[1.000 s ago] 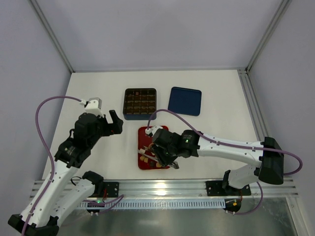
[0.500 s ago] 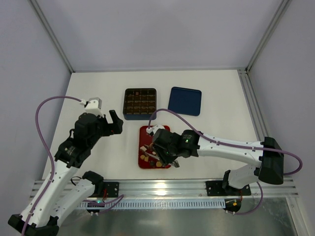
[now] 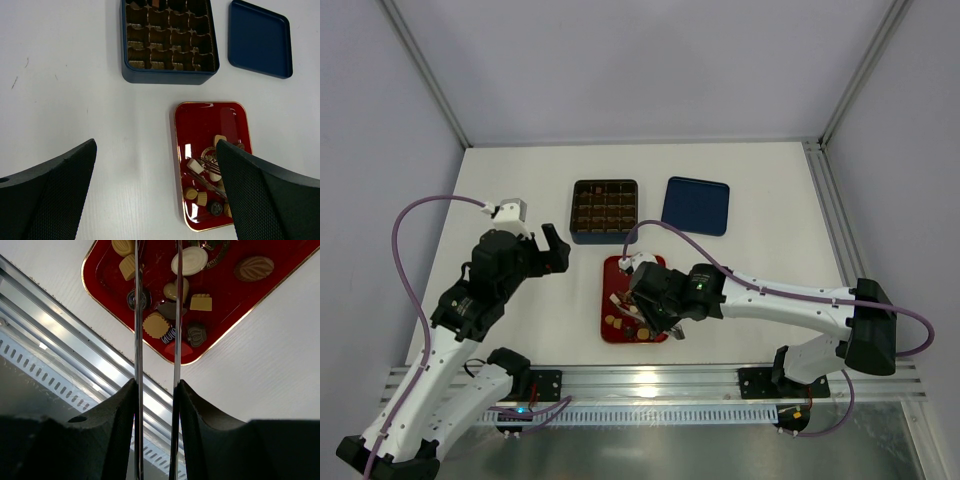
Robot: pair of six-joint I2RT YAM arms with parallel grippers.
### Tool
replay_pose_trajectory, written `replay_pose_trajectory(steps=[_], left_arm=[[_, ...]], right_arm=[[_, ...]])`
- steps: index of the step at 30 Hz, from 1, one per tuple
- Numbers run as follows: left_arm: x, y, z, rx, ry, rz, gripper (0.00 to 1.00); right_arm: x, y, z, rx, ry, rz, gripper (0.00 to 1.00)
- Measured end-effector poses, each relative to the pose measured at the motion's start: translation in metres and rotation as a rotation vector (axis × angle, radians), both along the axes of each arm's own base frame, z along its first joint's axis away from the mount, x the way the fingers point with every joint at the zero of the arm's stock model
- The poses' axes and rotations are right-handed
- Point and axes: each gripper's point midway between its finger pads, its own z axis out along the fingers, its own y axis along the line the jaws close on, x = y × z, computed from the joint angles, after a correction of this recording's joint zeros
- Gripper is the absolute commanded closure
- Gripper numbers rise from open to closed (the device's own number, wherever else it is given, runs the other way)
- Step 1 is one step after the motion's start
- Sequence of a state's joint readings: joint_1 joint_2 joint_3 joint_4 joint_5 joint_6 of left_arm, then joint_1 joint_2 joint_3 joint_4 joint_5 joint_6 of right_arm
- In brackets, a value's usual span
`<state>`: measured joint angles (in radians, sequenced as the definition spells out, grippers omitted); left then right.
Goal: Pack the chocolate
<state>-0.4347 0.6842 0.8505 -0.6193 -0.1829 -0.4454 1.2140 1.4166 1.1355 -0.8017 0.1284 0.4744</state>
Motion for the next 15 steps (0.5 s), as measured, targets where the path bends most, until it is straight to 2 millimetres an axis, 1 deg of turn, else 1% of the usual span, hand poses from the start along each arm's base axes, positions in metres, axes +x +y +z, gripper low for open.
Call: replay_pose_trajectory(steps=[7,10,11,15], left_arm=[[0.0000,0.0000,0.0000,0.000,0.000,0.000,0.00],[0.0000,0.0000,0.0000,0.000,0.000,0.000,0.00],[0.0000,0.0000,0.0000,0.000,0.000,0.000,0.00],[-0.0003,0.0001,0.0005,-0.001,-0.002,0.000,0.00]], right_arm=[[0.0016,0.0014,-0.0018,-0.007,-0.001,-0.003,0.61],[0.0022,0.0031,-0.0014,-0.007,-0.002,-0.003,0.66],[0.0031,0.0043,-0.0007,-0.006,-0.003,-0.005,0.70],[0.0055,0.0080,0.0014,-0.002,-0.009,-0.010,0.74]])
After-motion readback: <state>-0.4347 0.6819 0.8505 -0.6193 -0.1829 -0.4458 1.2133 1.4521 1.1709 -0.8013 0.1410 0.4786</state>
